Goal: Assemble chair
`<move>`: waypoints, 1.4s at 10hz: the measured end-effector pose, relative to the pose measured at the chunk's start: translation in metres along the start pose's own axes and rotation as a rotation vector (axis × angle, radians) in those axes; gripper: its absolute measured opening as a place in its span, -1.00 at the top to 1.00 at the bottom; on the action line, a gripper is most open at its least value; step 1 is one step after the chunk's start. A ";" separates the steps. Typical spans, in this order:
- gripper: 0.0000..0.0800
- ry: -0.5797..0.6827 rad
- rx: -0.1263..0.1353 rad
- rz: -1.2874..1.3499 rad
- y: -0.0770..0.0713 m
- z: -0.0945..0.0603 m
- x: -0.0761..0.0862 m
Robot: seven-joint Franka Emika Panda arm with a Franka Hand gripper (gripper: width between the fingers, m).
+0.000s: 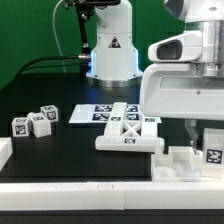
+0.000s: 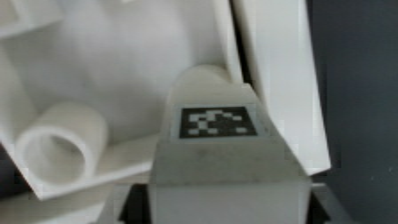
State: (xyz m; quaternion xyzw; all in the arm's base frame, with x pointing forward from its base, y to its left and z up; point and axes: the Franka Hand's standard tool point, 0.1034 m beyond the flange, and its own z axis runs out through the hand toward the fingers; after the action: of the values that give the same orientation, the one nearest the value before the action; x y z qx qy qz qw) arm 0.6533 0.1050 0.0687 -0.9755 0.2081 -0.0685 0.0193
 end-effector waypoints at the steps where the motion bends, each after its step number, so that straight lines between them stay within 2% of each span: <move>1: 0.29 -0.001 0.000 0.082 0.000 0.000 0.000; 2: 0.29 -0.007 -0.002 0.196 -0.001 0.000 -0.001; 5: 0.29 -0.018 0.022 0.746 0.000 0.000 0.001; 6: 0.29 -0.025 0.021 0.894 0.002 0.000 0.000; 9: 0.29 -0.036 0.020 1.041 0.002 0.001 0.000; 14: 0.29 -0.075 0.062 1.659 0.000 0.001 -0.005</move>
Offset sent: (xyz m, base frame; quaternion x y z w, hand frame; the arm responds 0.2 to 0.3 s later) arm 0.0088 -0.0035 0.0049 0.0109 -0.0023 0.4542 0.8908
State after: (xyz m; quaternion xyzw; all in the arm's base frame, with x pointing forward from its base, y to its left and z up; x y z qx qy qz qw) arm 0.6490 0.1075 0.0668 -0.5060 0.8570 -0.0052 0.0972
